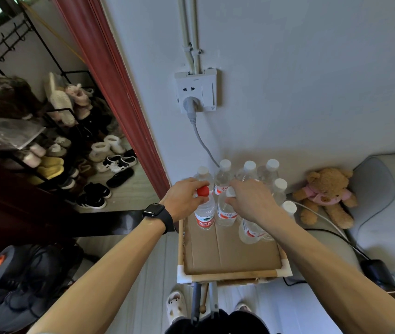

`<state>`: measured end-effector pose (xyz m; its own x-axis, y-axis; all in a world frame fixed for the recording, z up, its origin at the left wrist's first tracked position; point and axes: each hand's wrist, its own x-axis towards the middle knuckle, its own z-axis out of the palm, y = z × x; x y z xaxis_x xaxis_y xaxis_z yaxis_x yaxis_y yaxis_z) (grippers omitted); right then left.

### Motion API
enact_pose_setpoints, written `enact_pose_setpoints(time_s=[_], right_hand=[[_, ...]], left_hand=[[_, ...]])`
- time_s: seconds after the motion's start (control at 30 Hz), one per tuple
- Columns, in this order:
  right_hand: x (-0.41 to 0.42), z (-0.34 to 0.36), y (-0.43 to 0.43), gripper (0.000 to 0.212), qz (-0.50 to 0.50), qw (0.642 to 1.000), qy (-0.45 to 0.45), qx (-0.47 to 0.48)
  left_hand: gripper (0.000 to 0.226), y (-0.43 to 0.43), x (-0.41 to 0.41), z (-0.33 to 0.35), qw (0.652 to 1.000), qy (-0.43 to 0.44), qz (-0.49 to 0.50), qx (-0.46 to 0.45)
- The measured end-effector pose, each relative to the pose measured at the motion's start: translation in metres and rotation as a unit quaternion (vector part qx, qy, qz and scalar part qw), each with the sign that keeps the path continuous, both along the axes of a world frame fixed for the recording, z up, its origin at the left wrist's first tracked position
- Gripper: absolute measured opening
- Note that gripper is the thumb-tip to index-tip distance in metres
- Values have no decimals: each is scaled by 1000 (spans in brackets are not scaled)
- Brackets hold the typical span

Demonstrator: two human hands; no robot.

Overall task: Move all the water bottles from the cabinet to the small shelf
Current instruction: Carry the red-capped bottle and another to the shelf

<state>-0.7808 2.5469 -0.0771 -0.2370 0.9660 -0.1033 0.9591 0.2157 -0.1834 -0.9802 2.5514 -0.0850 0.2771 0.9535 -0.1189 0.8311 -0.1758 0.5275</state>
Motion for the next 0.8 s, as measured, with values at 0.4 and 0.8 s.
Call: enact_pose_setpoints(time_s=[0.4, 0.8], right_hand=[[-4, 8, 0, 29, -8, 999, 9, -33], [2, 13, 2, 44, -16, 998, -1, -68]], left_hand=[[41, -1, 4, 4, 1000, 8, -16, -9], [46, -3, 8, 1, 999, 18, -15, -25]])
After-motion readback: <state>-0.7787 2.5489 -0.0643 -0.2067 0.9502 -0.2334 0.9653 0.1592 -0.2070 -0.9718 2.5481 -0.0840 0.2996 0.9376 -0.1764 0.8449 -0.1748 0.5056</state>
